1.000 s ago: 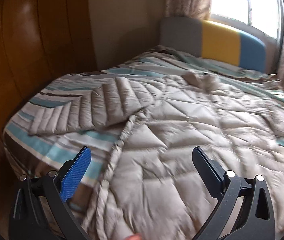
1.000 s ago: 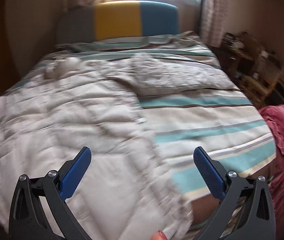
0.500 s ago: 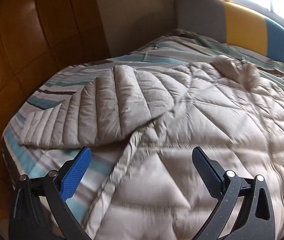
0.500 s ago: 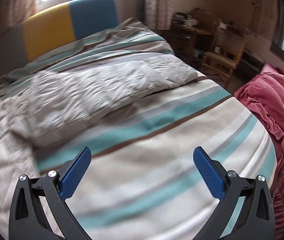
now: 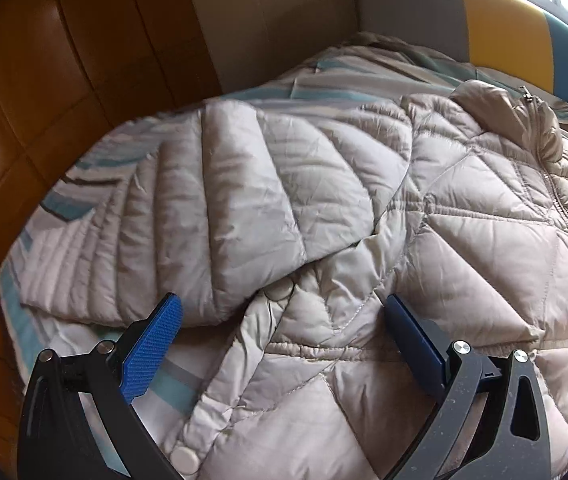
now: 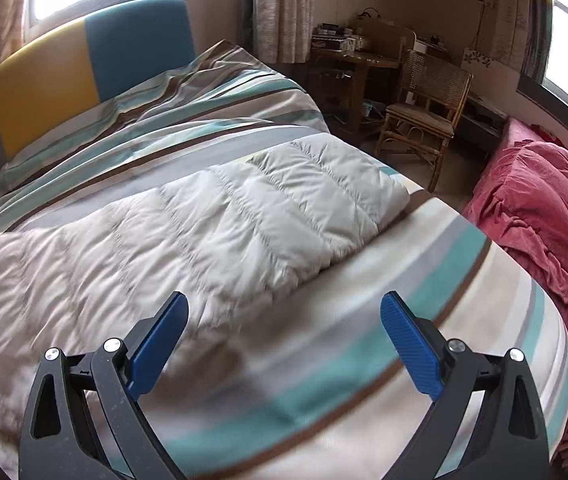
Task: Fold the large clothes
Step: 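Move the right tool to a jacket sleeve and close it on the cuff, then carry the held sleeve across the jacket body and open the right tool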
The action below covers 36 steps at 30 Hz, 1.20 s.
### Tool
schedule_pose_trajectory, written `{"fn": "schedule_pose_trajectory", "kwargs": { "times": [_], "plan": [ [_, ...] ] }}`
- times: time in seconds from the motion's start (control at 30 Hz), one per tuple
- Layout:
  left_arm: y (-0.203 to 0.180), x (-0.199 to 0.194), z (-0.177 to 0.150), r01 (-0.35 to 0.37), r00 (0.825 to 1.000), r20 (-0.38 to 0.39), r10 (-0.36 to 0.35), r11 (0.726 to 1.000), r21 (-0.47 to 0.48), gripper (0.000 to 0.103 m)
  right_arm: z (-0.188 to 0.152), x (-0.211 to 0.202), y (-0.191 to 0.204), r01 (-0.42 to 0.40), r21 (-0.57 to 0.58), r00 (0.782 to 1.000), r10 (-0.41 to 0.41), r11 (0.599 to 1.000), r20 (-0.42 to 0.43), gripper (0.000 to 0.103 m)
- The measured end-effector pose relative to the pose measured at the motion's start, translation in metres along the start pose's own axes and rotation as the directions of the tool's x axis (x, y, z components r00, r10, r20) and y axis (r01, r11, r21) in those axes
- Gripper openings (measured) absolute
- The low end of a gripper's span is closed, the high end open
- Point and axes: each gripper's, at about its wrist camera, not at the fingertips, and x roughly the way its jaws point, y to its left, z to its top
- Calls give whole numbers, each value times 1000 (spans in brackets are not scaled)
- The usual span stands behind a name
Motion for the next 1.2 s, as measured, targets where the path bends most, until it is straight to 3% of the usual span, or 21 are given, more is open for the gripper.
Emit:
{"fn": "schedule_pose_trajectory", "kwargs": {
  "times": [0.13, 0.23, 0.4, 0.57, 0.67, 1.0, 1.2],
  "plan": [
    [1, 6, -3, 16, 1000, -16, -16, 1000, -9, 100, 4, 22, -5, -18, 42, 999, 20, 999, -41, 86],
    [2, 7, -4, 25, 999, -21, -26, 1000, -18, 100, 6, 29, -7, -18, 62, 999, 20, 998, -42, 86],
    [-2, 8, -4, -11, 1000, -18, 11, 1000, 3, 100, 8, 34, 7, -2, 9, 999, 2, 1000, -37, 70],
    [-10, 6, -5, -58, 998, -10, 59, 997, 41, 100, 9, 33, 19, 0, -43, 1000, 0, 999, -13, 29],
    [-10, 6, -3, -50, 999, -13, 51, 998, 34, 100, 8, 25, 23, 27, -56, 999, -24, 998, 37, 17],
    [-8, 7, -3, -36, 999, -12, 37, 999, 21, 100, -8, -19, 67, 127, -253, 964, -59, 959, 260, 10],
    [-4, 8, -4, -23, 1000, -14, 23, 1000, 11, 100, -39, -58, 118, 141, -455, 924, 48, 879, 380, 9]
  ]
}}
